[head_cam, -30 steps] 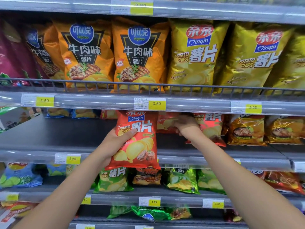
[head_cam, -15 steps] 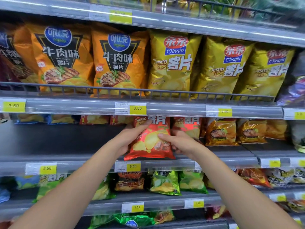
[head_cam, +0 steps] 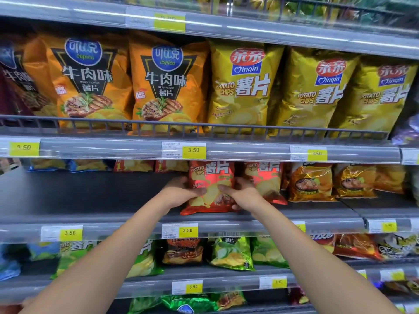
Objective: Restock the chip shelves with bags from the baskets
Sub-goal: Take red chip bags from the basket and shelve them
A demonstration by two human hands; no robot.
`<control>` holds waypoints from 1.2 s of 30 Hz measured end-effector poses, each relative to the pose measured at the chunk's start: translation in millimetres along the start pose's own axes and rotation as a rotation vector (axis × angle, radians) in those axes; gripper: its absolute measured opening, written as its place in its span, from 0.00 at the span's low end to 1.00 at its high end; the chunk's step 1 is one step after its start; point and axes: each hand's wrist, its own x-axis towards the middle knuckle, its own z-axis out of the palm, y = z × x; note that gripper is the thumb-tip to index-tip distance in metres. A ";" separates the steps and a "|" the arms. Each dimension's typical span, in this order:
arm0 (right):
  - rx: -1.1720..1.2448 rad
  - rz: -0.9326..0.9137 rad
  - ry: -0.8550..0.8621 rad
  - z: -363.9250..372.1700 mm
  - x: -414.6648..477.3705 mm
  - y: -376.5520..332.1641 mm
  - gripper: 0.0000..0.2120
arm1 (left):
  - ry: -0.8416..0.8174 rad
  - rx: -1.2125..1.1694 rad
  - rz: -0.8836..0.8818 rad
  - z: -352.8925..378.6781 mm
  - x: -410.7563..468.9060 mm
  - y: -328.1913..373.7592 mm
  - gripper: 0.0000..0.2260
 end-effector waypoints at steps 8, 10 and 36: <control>0.100 0.016 0.018 8.9 11.5 -4.0 0.34 | 0.112 0.119 0.046 7.7 22.2 -3.0 0.30; 0.112 0.022 0.027 10.7 14.7 -4.6 0.32 | 0.140 0.137 0.049 10.0 27.5 -4.8 0.31; -0.143 -0.097 0.074 -3.3 -40.4 3.5 0.34 | 0.192 0.135 0.135 20.8 -27.2 -2.6 0.24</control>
